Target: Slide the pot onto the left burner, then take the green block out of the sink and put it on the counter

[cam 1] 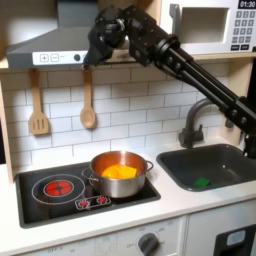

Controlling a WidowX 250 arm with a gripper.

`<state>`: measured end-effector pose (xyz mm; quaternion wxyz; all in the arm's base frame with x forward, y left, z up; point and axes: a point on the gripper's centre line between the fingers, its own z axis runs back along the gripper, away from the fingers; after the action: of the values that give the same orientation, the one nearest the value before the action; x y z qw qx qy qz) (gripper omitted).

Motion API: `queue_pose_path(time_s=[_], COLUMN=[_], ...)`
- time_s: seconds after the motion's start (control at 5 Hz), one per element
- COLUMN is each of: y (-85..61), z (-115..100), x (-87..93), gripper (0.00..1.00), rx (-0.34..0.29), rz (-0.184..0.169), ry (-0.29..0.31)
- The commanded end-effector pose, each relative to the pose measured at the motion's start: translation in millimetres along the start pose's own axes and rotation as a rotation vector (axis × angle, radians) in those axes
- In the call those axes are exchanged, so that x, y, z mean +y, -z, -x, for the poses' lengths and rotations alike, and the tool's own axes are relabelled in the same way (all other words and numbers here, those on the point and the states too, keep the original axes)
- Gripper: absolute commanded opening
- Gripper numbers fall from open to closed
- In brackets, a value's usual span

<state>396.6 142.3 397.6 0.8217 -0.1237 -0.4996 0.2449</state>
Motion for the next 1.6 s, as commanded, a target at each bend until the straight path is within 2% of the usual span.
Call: queue_pose_path(time_s=[0.0, 0.4, 0.8, 1.0, 1.2, 1.4], y=[1.1, -1.8, 2.8, -4.4, -13.4, -20.1], z=[-2, 4, 35, 52, 70, 87], x=[1.8, 2.3, 7.5, 1.9, 1.5, 12.5], gripper=[0.00, 0.00, 0.00, 0.00, 0.00, 0.00], rx=[-0.004, 0.009, 0.146, 0.225, 0.323, 0.472], rz=[-0.014, -0.012, -0.004, 0.003, -0.011, -0.114], ry=[0.006, 0.014, 0.025, 0.048, 0.101, 0.168])
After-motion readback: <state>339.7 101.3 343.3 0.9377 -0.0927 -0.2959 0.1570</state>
